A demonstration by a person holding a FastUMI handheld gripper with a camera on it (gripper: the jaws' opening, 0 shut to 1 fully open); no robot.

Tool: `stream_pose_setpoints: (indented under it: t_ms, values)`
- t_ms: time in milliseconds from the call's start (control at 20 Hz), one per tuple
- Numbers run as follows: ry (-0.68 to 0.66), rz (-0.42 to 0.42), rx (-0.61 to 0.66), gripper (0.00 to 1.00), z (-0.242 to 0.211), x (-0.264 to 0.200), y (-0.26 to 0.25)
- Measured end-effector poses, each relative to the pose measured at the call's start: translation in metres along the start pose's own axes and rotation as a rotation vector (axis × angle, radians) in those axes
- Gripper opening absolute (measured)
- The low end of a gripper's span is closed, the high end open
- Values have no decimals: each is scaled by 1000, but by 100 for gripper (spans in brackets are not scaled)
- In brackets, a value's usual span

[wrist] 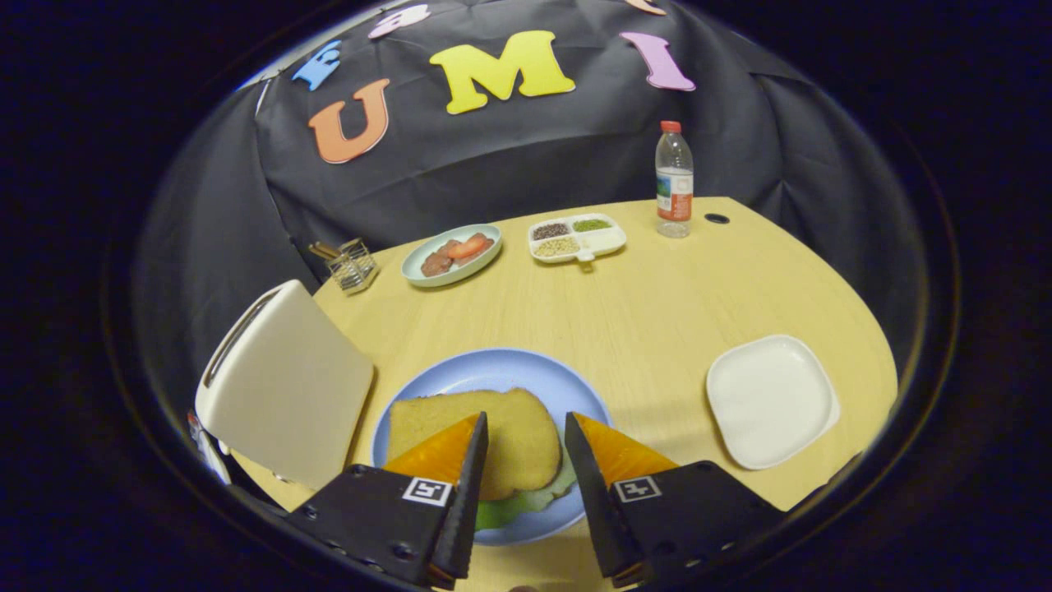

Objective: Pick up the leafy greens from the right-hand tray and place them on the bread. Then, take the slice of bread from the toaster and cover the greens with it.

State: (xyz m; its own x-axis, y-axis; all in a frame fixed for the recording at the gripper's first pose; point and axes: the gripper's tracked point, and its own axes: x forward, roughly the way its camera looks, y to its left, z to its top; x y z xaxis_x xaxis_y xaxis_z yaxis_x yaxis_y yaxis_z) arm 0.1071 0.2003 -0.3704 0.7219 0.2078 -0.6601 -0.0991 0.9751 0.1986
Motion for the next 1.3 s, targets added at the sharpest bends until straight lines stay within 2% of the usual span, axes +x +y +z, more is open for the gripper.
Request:
stream_pose_setpoints:
  t_ms: [200,400,800,1300]
  values:
    - [-85,-32,-66,83,33,-25,-14]
    - [-207,-59,-101,96,77,-67,-22]
    - [-362,-103,-118,96,123,-170,-22]
    - [-452,-145,-91,96,124,-258,-9]
